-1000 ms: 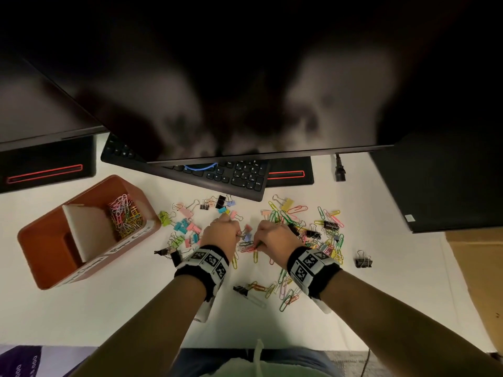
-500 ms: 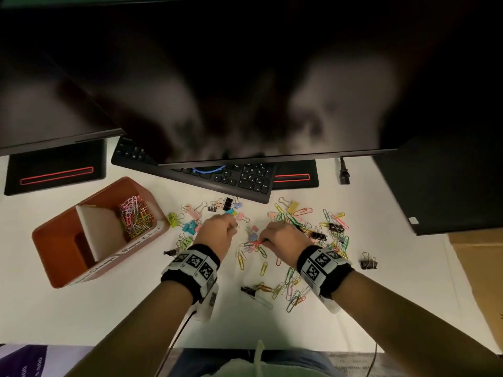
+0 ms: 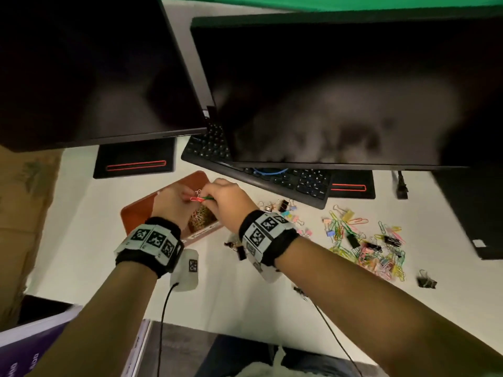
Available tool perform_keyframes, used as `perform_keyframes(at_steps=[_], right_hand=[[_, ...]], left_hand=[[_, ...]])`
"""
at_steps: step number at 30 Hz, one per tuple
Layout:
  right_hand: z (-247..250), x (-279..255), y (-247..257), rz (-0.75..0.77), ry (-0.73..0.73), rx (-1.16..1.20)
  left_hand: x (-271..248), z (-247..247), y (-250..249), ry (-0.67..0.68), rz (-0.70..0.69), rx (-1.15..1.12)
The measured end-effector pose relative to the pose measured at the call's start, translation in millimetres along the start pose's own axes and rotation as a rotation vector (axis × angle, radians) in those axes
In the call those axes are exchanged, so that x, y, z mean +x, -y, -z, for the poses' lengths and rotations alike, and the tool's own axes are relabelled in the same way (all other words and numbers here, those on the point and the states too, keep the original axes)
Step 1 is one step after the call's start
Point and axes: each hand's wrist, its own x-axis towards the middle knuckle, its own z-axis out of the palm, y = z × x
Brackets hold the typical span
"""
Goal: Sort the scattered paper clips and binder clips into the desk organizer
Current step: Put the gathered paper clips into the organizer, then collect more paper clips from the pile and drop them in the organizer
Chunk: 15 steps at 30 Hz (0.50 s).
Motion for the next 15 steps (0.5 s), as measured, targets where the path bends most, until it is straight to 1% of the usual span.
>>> perform_keyframes(at_steps=[3,4,6,8,10,11,12,15], right_hand=[[-23,15,-1,-0.142,0.043,-0.020],[-27,17,-2,-0.167,0.060,-0.037],[-28,14,-5,-0.160,0.062,-0.025],[-20,0,-8,-0.093,0.021,0.023],[-5,-25,-21,-0.035,-0.058,0.069],[3,-40,-32,-0.041,-0.086,0.077],[11,-57,-46,-0.079,-0.099,0.073],[33,-112,-96,-0.290,-0.083,-0.007]], left_hand=[[3,0,13,0.056,-0.019,0.107],[3,0,17,0.055,-0.023,0.141],[0,-1,21,0.004,-0.075,0.153],[-11,-2,14,-0.014,-0.174,0.057],[-28,-10,-2,0.058,-0.305,-0.040],[-37,-17,-12,0.111,-0.355,-0.073],[-46,-26,-22,0.162,-0.394,-0.087],[-60,-65,-42,0.342,-0.436,-0.048]])
